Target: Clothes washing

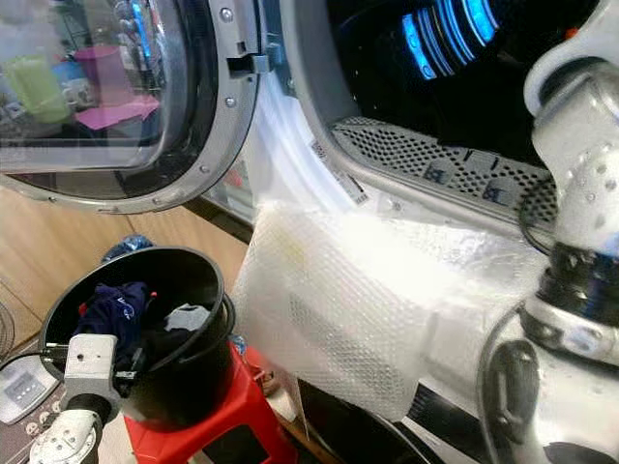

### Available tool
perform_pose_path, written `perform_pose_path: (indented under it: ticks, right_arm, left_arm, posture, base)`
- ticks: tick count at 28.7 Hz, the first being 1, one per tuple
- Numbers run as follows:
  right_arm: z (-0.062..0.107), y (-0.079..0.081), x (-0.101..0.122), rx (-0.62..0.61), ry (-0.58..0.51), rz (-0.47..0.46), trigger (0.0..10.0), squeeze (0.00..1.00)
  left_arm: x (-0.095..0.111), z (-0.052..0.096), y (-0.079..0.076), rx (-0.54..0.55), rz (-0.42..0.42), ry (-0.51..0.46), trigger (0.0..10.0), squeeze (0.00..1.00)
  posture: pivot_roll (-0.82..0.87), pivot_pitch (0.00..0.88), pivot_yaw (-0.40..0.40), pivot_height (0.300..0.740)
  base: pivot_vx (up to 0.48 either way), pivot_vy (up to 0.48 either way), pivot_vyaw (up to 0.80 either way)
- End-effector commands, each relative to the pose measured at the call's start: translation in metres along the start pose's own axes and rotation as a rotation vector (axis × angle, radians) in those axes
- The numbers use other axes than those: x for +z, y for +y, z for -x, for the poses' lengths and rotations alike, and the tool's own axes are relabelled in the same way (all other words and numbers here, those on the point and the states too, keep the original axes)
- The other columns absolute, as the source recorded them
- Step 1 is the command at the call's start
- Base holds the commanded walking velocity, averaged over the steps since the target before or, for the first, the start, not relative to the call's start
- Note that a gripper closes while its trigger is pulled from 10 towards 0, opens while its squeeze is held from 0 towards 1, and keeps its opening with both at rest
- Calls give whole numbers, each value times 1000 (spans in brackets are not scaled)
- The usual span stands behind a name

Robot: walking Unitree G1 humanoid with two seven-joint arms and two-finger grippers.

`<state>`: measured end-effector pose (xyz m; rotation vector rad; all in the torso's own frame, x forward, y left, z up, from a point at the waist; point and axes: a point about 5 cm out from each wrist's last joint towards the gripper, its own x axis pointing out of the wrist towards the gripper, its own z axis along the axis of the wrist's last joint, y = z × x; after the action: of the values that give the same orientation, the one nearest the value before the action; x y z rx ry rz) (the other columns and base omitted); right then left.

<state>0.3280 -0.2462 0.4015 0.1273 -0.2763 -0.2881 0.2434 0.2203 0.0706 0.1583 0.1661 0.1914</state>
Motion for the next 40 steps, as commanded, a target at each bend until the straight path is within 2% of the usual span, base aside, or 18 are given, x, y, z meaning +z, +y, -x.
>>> perform_pose_path:
  ticks: [1, 2, 5, 9, 13, 16, 18, 19, 20, 22, 25, 26, 27, 28, 31, 33, 39, 40]
  right_arm:
    - [8, -12, 16, -47, -48, 5, 10000, 1000]
    - [9, -14, 17, -44, -45, 1, 10000, 1000]
    - [15, -27, 16, -61, -38, 112, 10000, 1000]
    - [16, -38, 16, -100, -35, 198, 10000, 1000]
    - [18, -44, 22, -85, -56, 212, 10000, 1000]
    - [21, -37, 27, 0, -67, 170, 10000, 1000]
    - [24, -20, 31, 161, -90, 28, 10000, 1000]
    - [24, -20, 31, 161, -90, 28, 10000, 1000]
    - [27, -6, 31, 280, -87, -66, 10000, 1000]
    - [27, 1, 31, 309, -84, -99, 10000, 1000]
    - [18, 1, 24, 249, -54, -85, 10000, 1000]
    - [5, -11, 18, 67, -57, 17, 10000, 1000]
    - [0, -18, 17, -18, -72, 82, 10000, 1000]
    - [0, -18, 17, -18, -72, 82, 10000, 1000]
    - [-9, -37, 24, -189, -129, 42, 10000, 1000]
    - [-6, -47, 28, -280, -183, 75, 10000, 1000]
    - [0, -47, 17, -272, -167, 145, 10000, 1000]
    - [2, -44, 16, -225, -172, 106, 10000, 1000]
  left_arm:
    - [-14, 5, 2, 6, -8, 64, 10000, 0]
    - [-14, 5, 3, 9, -7, 65, 10000, 0]
    - [-14, 5, 4, 7, -11, 68, 10000, 0]
    - [-14, 4, 3, 3, -12, 68, 10000, 0]
    - [-13, 4, 2, -1, -12, 66, 10000, 0]
    - [-13, 4, 2, -2, -12, 67, 10000, 0]
    - [-13, 4, 3, -2, -12, 68, 10000, 0]
    - [-13, 4, 3, -2, -12, 68, 10000, 0]
    - [-13, 4, 2, -2, -11, 67, 10000, 0]
    - [-13, 4, 2, -1, -12, 65, 10000, 0]
    - [-12, 3, 2, 0, -9, 61, 10000, 0]
    - [-12, 3, 1, 0, -8, 57, 10000, 0]
    - [-11, 3, 0, 0, -8, 56, 10000, 0]
    - [-11, 3, 0, 0, -8, 56, 10000, 0]
    - [-11, 3, 1, 4, -7, 54, 10000, 0]
    - [-11, 3, 1, 10, -5, 53, 10000, 0]
    - [-12, 4, 0, 5, -3, 56, 10000, 0]
    - [-12, 4, 0, 3, -3, 56, 10000, 0]
  posture:
    - [-63, 117, 15, 740]
    - [-63, 117, 15, 740]
    - [-68, 119, 18, 740]
    - [-70, 120, 21, 740]
    - [-68, 117, 24, 740]
    - [-66, 116, 25, 740]
    - [-66, 111, 25, 740]
    - [-66, 111, 25, 740]
    - [-62, 106, 26, 740]
    - [-62, 106, 26, 740]
    - [-62, 98, 27, 740]
    - [-59, 93, 27, 740]
    - [-59, 93, 27, 740]
    - [-59, 93, 27, 740]
    - [-52, 90, 21, 740]
    - [-51, 91, 19, 740]
    - [-55, 97, 22, 740]
    - [-56, 97, 22, 740]
  base:
    - [0, 0, 0]
    - [0, 0, 0]
    - [0, 0, 0]
    - [0, 0, 0]
    - [0, 0, 0]
    - [0, 0, 0]
    - [0, 0, 0]
    - [0, 0, 0]
    - [0, 0, 0]
    - [0, 0, 0]
    - [0, 0, 0]
    - [0, 0, 0]
    - [0, 0, 0]
    - [0, 0, 0]
    - [0, 0, 0]
    - [0, 0, 0]
    - [0, 0, 0]
    - [0, 0, 0]
